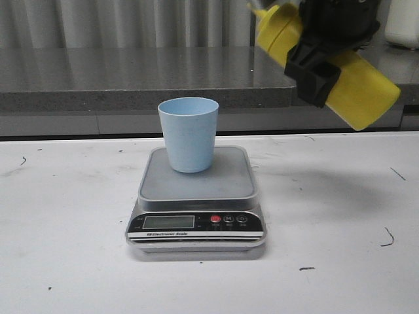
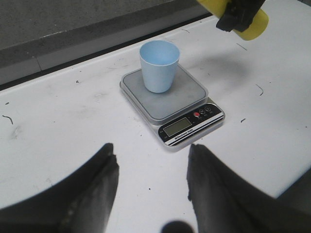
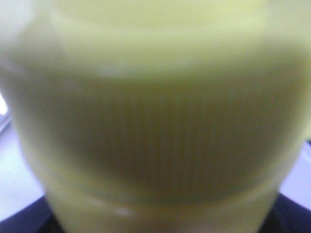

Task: Pour seasoning into cup on scale with both arms
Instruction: 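Tilt the bottle upright and lower it back onto the table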

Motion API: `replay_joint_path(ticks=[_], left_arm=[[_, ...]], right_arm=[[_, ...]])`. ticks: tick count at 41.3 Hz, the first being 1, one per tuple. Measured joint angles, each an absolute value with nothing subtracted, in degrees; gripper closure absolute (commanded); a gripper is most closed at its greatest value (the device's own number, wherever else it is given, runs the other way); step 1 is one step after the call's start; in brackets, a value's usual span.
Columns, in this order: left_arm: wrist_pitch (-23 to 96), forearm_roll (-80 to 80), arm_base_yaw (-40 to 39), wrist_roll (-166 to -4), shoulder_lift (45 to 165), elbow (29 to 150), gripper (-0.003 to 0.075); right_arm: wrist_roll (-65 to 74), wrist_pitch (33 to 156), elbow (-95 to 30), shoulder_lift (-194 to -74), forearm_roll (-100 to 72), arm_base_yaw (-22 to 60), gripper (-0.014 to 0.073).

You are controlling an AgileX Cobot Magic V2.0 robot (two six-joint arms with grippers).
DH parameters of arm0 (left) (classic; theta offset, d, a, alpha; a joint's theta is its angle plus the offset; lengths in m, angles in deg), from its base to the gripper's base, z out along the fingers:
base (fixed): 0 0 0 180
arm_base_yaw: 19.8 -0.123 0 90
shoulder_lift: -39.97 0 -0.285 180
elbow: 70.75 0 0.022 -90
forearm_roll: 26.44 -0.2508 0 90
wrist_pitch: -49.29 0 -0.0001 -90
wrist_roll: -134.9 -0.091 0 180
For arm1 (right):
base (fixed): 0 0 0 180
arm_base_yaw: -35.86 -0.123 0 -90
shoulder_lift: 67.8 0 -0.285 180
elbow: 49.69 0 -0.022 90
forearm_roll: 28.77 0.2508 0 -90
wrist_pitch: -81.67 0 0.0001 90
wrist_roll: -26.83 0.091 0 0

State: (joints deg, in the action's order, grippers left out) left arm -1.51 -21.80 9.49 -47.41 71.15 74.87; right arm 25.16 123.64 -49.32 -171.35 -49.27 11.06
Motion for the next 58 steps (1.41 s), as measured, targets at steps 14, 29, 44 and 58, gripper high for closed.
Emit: replay_joint_path(ticks=[14, 29, 44, 58], left_arm=[[-1.5, -21.8, 9.5, -47.4, 71.1, 74.9, 0.0384], [-1.5, -21.8, 9.5, -47.4, 71.1, 74.9, 0.0384], [-1.5, -21.8, 9.5, -47.4, 71.1, 74.9, 0.0384], [-1.5, -21.8, 9.5, -47.4, 71.1, 74.9, 0.0384]], right_arm=[[25.2, 91.3, -26.3, -158.5, -38.1, 18.1, 0.0249], [25.1, 56.0, -8.3, -162.1, -32.5, 18.2, 0.0249], [24.9, 37.2, -8.1, -173.7, -27.4, 18.9, 0.0249], [24.8, 26.4, -8.5, -182.2, -23.7, 19.9, 0.0249]])
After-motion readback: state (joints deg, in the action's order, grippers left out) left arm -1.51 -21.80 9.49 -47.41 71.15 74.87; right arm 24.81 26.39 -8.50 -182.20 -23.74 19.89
